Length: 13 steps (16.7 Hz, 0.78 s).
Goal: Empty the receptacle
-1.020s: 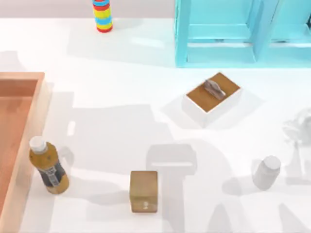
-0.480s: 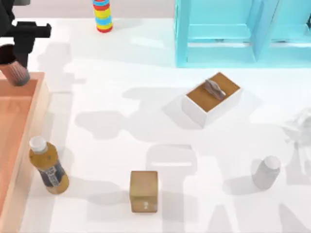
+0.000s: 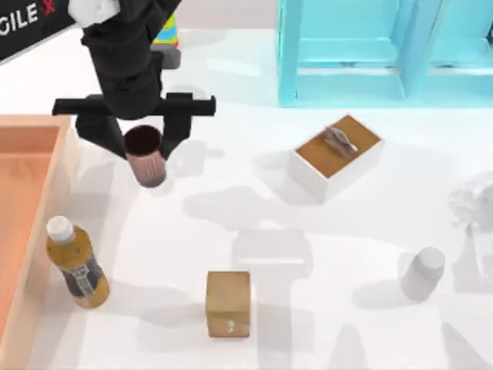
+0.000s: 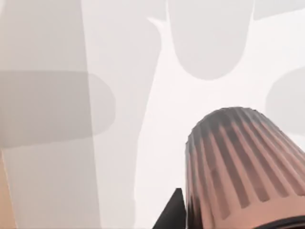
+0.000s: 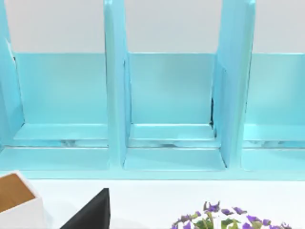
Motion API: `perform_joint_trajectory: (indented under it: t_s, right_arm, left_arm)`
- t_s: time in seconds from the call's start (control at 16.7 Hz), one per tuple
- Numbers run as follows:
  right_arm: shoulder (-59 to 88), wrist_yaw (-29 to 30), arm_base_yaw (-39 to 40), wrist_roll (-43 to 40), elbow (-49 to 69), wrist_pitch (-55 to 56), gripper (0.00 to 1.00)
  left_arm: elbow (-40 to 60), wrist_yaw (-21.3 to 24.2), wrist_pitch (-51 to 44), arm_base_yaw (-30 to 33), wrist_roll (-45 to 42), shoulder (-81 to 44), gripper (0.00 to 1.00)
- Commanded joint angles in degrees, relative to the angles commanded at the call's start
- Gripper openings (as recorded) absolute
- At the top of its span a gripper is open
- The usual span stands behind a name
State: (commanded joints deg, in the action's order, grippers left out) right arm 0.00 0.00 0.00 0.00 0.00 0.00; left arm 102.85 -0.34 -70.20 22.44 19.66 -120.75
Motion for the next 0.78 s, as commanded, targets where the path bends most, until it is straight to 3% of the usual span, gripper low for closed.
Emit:
perform_joint_trajectory:
  t_s: [0.42,0.78]
  right_arm:
    - [0.0,0.0,0.0,0.0,0.0,0.0,1.0]
    - [0.0,0.0,0.0,0.0,0.0,0.0,1.0]
  left_arm:
    - [-1.23,-0.03,0.21,0.21,0.3,-0.75,0.0]
    - [-7.75,-0.05,8.55,0.29,0.28,-2.42,0.0]
